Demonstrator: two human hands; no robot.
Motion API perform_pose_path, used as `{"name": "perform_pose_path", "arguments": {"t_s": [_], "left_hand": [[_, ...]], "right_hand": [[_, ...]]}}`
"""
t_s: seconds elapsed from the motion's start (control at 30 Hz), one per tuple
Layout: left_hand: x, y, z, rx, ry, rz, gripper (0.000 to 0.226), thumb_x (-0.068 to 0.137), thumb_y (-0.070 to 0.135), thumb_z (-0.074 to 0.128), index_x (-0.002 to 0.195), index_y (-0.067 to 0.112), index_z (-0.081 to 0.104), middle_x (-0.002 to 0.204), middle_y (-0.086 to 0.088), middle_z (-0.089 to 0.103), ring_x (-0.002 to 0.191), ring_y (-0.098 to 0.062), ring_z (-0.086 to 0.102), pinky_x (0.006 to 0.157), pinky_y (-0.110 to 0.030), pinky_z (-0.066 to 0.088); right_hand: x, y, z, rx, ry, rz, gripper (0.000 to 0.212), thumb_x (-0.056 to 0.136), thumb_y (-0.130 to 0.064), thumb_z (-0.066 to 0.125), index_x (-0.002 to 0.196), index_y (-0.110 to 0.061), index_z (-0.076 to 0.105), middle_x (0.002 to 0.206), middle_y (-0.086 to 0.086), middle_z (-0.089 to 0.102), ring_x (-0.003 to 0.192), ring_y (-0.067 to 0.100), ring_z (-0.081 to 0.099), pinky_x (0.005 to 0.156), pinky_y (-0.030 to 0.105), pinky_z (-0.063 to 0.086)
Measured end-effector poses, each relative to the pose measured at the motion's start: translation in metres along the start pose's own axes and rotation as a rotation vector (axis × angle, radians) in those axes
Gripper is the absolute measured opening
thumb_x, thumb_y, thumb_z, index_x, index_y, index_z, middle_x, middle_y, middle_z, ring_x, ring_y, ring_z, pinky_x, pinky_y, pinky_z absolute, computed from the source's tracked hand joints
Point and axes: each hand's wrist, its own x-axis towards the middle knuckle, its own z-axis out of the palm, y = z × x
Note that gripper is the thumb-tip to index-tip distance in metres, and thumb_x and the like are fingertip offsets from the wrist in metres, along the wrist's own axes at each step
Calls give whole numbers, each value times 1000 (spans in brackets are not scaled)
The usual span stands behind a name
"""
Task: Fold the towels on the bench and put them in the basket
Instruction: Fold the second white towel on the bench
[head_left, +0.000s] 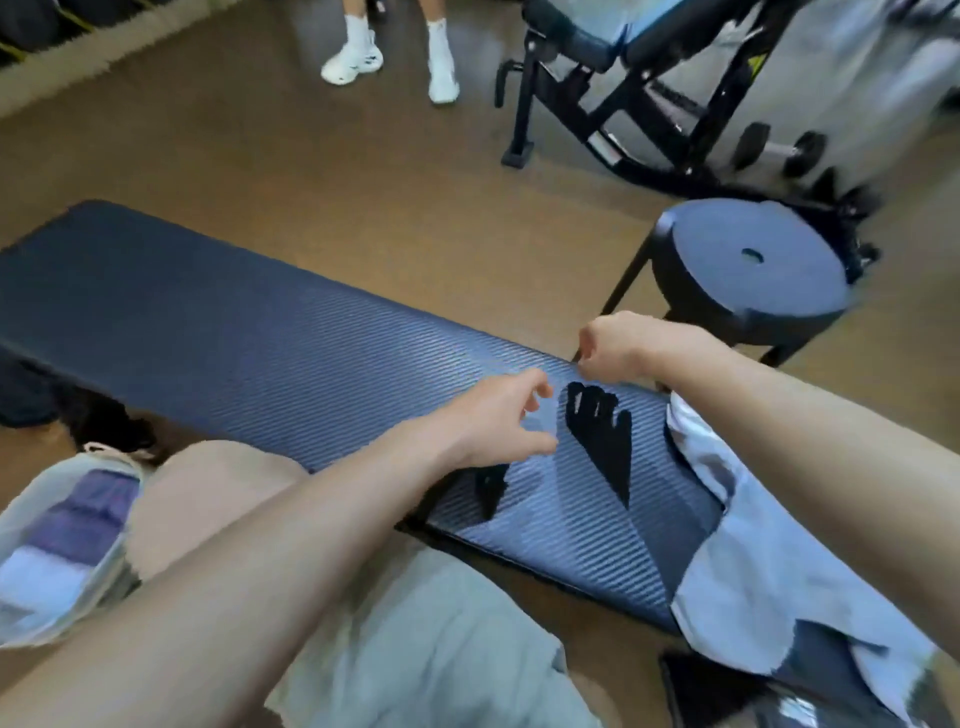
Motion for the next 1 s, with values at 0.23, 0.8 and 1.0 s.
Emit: {"name": "perform_pose_path", "arguments": {"t_s": [0.23,0.8,1.0], "left_hand": [[15,28,54,-53,-66,-8,77,84,41,77,147,32,34,147,-2,48,127,-17,53,105,-43,48],[-12,4,37,-706,276,-346,71,81,18,80,131,27,32,116,-9,64,103,-22,67,87,-47,58],[-27,-38,0,-493,435,-518,42,88,20,66,119,14,39,108,-9,60,95,-24,62,78,-43,55]], "right_hand": [[-52,77,63,108,-29,226,76,86,-43,68,150,-25,31,134,14,51,120,33,52,85,40,53],[-33,-57,45,804,255,-153,38,85,-22,56,120,-34,65,104,-6,68,96,18,66,85,33,56],[-28,-93,36,676,522,-322,43,85,-9,53,127,-18,60,112,5,62,105,25,58,88,38,48]]}}
